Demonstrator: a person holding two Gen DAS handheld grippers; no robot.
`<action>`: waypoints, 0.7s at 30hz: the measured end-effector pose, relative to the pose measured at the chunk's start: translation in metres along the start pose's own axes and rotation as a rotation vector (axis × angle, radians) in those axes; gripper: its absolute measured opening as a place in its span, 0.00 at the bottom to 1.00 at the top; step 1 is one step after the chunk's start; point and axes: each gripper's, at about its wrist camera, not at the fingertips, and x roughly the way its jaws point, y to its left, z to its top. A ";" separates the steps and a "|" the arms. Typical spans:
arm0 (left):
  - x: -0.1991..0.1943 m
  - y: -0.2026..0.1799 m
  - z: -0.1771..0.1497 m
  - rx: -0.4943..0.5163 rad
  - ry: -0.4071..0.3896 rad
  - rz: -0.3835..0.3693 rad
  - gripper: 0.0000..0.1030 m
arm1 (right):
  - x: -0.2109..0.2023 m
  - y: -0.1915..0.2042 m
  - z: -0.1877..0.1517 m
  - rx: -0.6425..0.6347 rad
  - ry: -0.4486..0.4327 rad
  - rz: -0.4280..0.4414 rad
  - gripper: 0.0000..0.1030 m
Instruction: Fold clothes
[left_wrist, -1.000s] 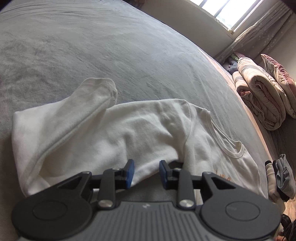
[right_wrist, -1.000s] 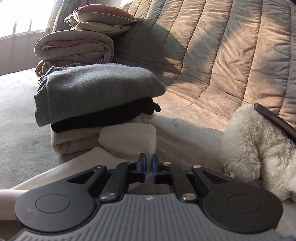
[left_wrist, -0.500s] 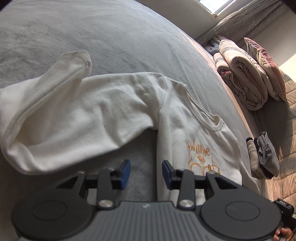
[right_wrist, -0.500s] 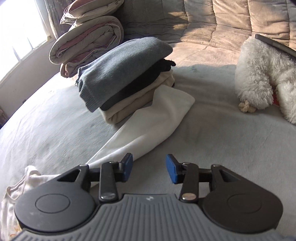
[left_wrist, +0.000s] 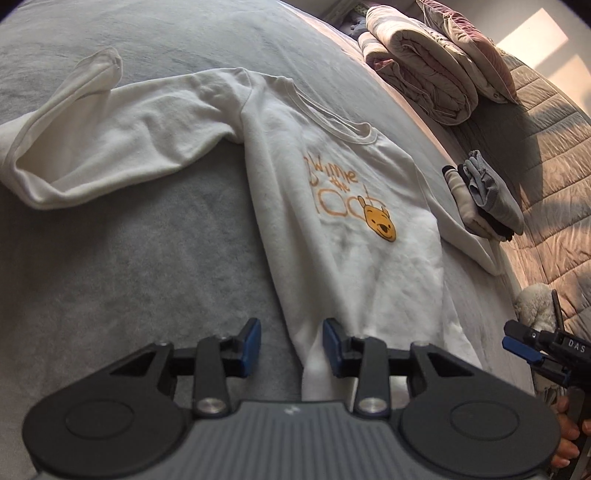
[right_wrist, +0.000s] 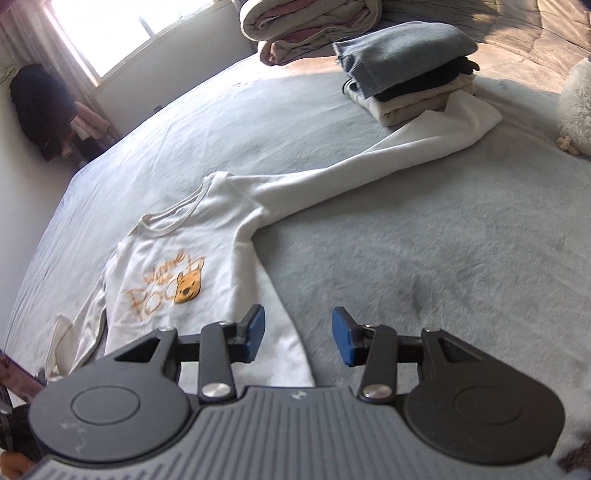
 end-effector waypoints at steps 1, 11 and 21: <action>-0.003 -0.001 -0.005 0.016 0.010 -0.007 0.36 | -0.002 0.004 -0.007 -0.022 0.006 0.007 0.44; -0.016 -0.020 -0.031 0.100 0.092 -0.222 0.35 | -0.008 0.047 -0.073 -0.180 0.119 0.174 0.44; 0.022 -0.042 -0.035 0.044 0.110 -0.281 0.37 | -0.007 0.090 -0.103 -0.366 0.075 0.228 0.52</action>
